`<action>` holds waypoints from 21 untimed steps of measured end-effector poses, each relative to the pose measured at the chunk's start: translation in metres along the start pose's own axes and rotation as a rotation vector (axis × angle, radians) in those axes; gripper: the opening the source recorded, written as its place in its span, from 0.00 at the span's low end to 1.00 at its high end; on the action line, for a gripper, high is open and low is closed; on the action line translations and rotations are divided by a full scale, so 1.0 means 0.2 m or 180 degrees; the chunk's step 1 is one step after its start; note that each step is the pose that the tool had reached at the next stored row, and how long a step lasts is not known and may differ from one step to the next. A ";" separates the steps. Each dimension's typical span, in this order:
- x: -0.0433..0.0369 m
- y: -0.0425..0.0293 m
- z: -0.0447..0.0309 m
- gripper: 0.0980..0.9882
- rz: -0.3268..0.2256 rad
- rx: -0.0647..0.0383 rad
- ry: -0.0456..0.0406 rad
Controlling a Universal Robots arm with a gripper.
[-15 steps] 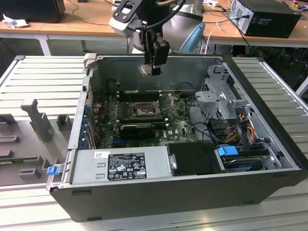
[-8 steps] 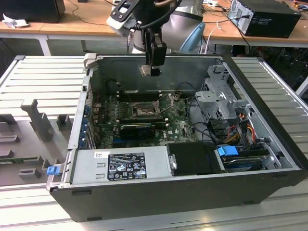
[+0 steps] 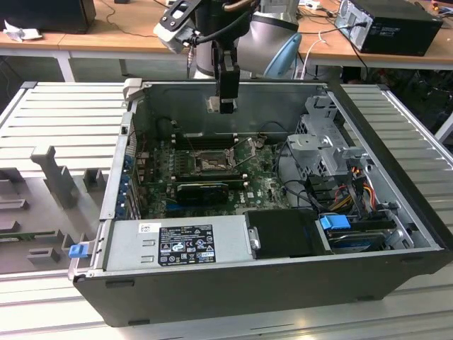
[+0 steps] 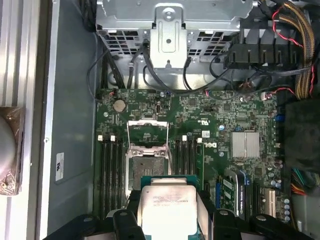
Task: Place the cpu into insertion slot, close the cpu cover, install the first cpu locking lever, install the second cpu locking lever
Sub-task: 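Place the cpu into insertion slot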
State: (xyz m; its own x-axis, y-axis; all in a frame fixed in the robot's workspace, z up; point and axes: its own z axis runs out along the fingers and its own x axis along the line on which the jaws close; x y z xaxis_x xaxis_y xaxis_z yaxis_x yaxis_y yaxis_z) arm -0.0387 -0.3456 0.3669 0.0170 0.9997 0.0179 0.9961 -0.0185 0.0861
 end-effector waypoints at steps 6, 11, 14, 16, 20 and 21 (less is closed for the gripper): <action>-0.001 -0.006 0.043 0.48 0.0025 0.0005 -0.0002; -0.001 -0.008 0.066 0.48 0.0025 0.0005 -0.0008; -0.002 -0.010 0.091 0.48 0.0025 0.0005 -0.0009; -0.002 -0.012 0.108 0.48 0.0025 0.0005 -0.0009; -0.002 -0.014 0.137 0.48 0.0025 0.0005 -0.0009; -0.003 -0.015 0.142 0.48 0.0025 0.0005 -0.0009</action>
State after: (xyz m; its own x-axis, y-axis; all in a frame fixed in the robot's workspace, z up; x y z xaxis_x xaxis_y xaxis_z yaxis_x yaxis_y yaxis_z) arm -0.0392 -0.3456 0.3384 0.0251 0.9996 0.0157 0.9961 -0.0263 0.0844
